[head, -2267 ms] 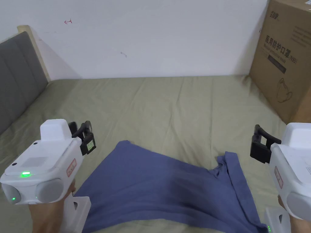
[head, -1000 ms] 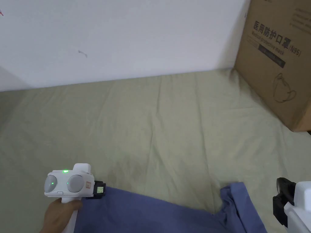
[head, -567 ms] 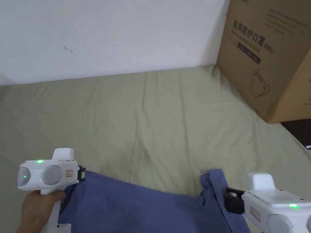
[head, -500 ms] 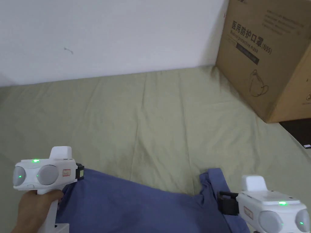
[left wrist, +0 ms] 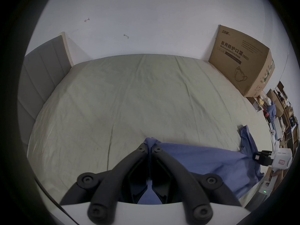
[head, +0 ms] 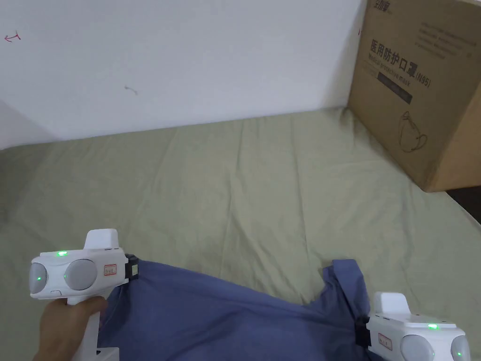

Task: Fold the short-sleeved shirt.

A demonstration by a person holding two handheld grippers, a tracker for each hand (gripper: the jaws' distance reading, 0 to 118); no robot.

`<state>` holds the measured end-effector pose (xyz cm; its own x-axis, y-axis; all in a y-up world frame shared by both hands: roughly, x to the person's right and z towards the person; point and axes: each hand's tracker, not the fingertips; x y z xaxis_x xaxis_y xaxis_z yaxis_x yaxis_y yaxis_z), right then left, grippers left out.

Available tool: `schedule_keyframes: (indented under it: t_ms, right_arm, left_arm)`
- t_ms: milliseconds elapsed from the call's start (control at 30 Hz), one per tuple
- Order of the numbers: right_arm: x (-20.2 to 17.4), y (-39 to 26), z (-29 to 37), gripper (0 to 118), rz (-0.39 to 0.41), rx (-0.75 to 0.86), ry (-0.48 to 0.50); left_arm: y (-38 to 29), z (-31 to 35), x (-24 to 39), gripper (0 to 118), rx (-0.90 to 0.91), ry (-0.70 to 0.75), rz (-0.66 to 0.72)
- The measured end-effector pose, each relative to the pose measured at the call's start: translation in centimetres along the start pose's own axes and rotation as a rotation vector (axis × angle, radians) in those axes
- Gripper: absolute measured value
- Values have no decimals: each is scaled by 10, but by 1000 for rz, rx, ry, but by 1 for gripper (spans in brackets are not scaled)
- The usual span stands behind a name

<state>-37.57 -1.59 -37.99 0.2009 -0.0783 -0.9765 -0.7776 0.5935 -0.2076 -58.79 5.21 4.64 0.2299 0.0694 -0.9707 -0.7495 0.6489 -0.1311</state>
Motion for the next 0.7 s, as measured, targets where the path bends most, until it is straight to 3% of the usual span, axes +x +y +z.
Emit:
schedule_keyframes:
  t_ms: [167, 233, 367, 700]
  right_arm:
    - [2, 25, 59, 4, -7, 162, 47]
    - [17, 45, 72, 4, 8, 229, 86]
    - [14, 89, 103, 4, 34, 345, 139]
    - [-30, 217, 190, 4, 117, 652, 233]
  left_arm:
    - [-11, 26, -19, 0, 58, 13, 63]
    - [-9, 49, -27, 0, 115, 8, 96]
    - [10, 108, -35, 0, 231, 19, 119]
    - [108, 230, -63, 0, 511, 123, 94]
